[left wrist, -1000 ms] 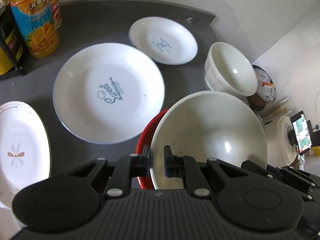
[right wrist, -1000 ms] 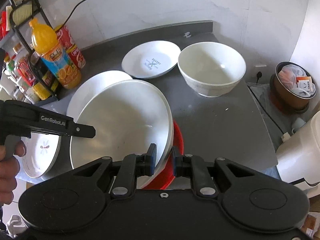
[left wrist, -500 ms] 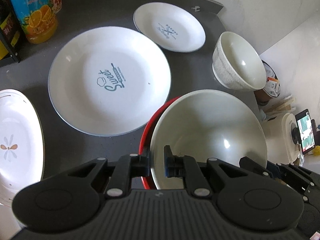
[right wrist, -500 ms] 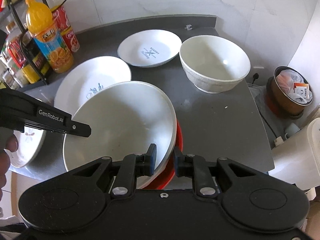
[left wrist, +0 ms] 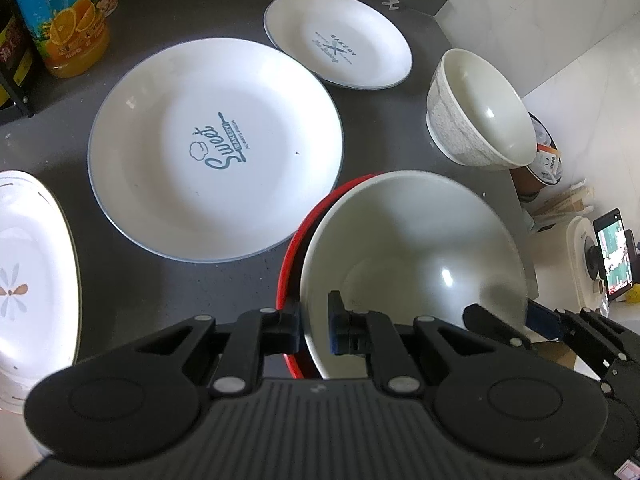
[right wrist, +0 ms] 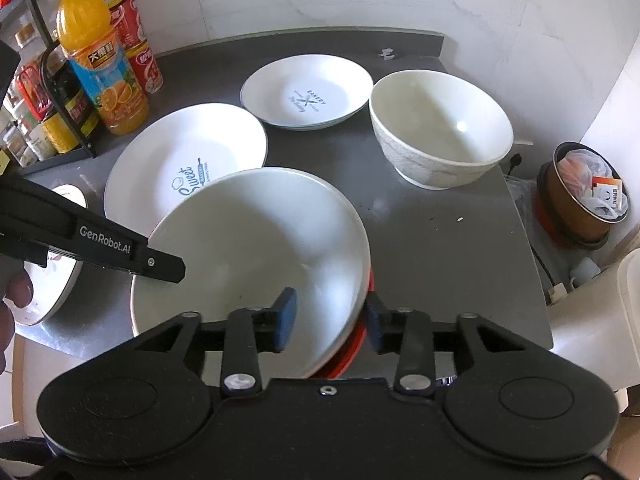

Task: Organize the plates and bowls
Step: 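Lift the white bowl with both grippers and lower it into the red bowl, then open both grippers to release the white bowl inside the red bowl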

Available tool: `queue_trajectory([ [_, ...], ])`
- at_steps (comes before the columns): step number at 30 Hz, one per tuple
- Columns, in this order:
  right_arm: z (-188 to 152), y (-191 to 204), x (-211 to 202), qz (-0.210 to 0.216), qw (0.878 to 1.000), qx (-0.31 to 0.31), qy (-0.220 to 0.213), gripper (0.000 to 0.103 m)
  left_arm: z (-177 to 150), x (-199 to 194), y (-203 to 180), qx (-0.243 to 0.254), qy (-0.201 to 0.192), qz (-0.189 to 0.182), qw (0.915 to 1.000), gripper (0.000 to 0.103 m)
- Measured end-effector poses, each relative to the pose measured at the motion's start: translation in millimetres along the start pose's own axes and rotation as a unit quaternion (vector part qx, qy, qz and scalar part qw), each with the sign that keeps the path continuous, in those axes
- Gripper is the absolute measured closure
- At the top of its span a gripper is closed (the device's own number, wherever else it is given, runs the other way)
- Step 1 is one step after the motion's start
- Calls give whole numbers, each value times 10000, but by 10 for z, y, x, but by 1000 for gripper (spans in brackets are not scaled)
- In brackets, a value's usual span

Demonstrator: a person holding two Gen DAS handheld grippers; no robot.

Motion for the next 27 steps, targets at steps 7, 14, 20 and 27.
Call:
queue_trajectory([
  [7,24,-43,-121,100,9998,131,-112,56,6,-43,33,-41,-56,-60,10000,93],
  [14,54,-169,-173,134,9990,377,-187,56,52,-179,11,-110,-40,30,9999,87],
  [20,77,-289,-167,193,9976,624,-211,56,170,-298,-23,-60,-174,89,9998,60],
  [27,220,-480,-240,196,9942,915,-526,56,375,-375,-188,242,-429,281,9984,49],
])
Point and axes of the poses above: each gripper's, at about its wrist camera, not at the fingertips, and x roughly the way its jaws point, y to its left, z to its top, the point moved 4 cm from there along x, roughly the way its jaws point, and after that the axes turned 1 degree about x, right-handed, at the moved point
